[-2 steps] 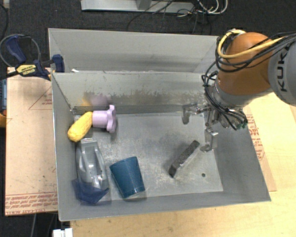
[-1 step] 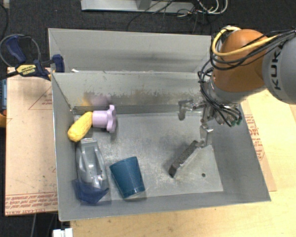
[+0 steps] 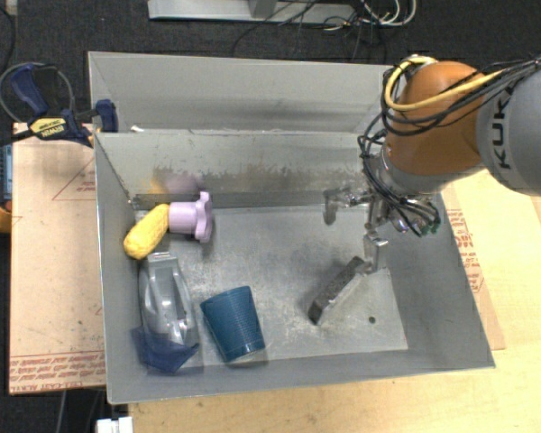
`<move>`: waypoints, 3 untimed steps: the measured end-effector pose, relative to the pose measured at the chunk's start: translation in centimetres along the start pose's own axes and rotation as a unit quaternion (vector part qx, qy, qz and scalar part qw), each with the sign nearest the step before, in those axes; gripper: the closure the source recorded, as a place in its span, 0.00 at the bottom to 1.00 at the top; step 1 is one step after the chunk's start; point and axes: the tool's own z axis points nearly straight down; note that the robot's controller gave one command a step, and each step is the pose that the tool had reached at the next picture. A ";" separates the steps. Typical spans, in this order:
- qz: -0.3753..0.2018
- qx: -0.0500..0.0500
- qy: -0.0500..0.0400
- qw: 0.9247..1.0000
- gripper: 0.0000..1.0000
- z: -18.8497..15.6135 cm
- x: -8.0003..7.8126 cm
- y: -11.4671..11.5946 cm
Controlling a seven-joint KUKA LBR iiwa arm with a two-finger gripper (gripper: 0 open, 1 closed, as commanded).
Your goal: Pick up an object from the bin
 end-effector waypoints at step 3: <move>-0.074 -0.001 -0.001 0.997 1.00 9.1 7.2 -1.5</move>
Offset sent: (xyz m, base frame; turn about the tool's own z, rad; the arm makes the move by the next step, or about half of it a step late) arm -0.0088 -0.0208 -0.0301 -0.5734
